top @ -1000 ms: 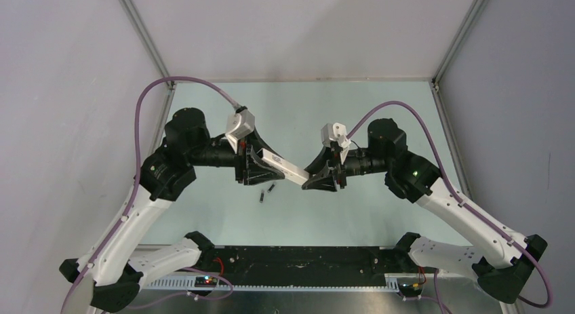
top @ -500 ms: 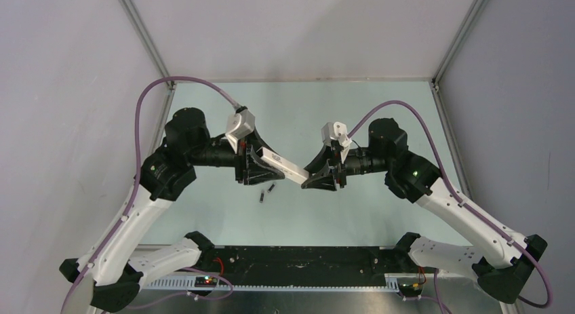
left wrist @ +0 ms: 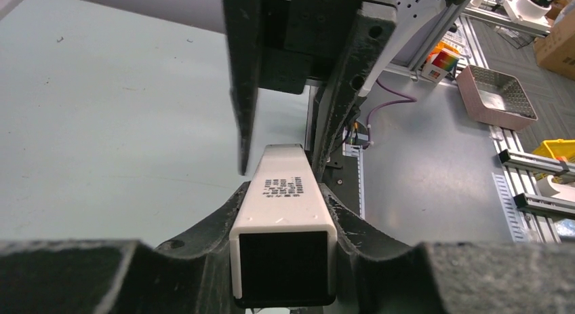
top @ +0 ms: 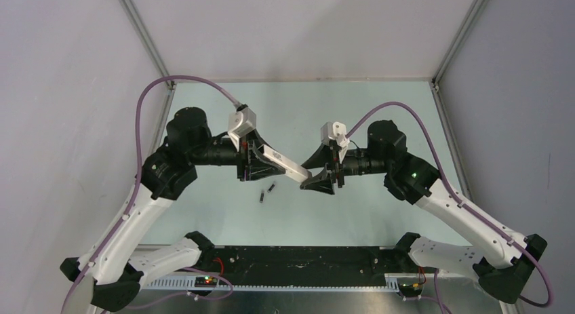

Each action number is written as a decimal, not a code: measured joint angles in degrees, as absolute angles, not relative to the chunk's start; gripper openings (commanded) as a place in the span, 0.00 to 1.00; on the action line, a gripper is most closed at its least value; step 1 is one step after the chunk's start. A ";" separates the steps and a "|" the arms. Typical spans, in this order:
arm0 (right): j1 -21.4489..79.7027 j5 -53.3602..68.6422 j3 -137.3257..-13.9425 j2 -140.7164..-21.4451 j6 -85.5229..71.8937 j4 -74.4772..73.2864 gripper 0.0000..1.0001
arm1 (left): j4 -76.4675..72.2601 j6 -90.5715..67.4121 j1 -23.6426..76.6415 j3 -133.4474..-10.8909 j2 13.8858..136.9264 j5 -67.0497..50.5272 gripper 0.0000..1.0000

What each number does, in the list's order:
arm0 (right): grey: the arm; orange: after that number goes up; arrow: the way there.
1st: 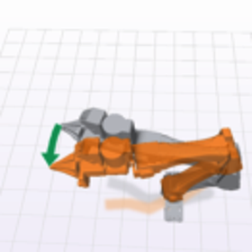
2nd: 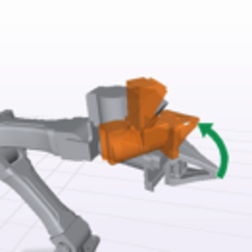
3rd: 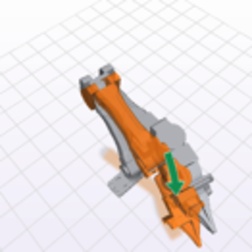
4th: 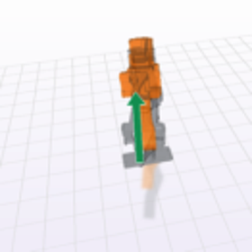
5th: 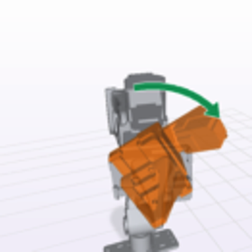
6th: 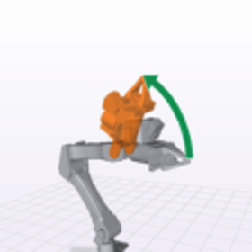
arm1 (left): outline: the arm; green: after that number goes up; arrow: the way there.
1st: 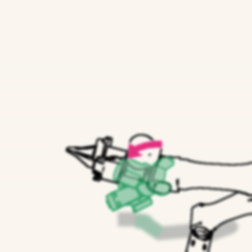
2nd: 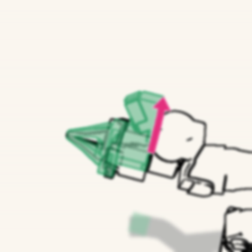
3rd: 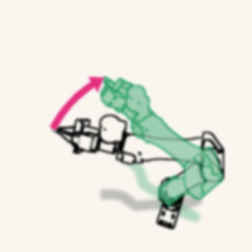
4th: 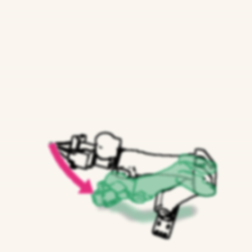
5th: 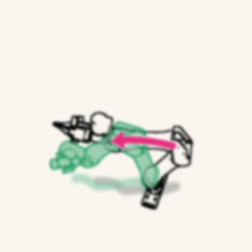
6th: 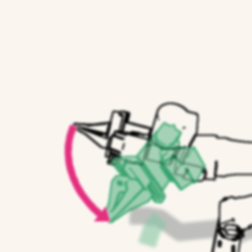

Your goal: Load the batteries into the remote control

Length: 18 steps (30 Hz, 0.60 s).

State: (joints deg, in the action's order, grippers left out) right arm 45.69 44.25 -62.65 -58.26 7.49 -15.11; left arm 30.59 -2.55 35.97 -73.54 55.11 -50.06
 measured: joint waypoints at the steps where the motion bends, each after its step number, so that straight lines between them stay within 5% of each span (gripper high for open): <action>1: 45.76 43.66 -62.63 -58.19 7.01 -15.14 0.81 | 30.61 -2.52 35.97 -73.54 55.11 -49.84 0.00; 9: 45.17 36.91 -61.78 -56.80 -0.51 -14.06 0.92 | 30.61 0.21 35.99 -73.54 54.33 -46.83 0.00; 18: 43.51 30.57 -55.61 -50.74 -30.52 3.66 0.98 | 30.57 7.38 35.99 -75.05 51.83 -41.93 0.00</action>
State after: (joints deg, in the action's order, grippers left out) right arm 43.51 30.57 -55.61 -50.74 -30.52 3.66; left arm 30.57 7.38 35.99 -75.05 51.83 -41.93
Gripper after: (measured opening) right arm 0.978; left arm 0.385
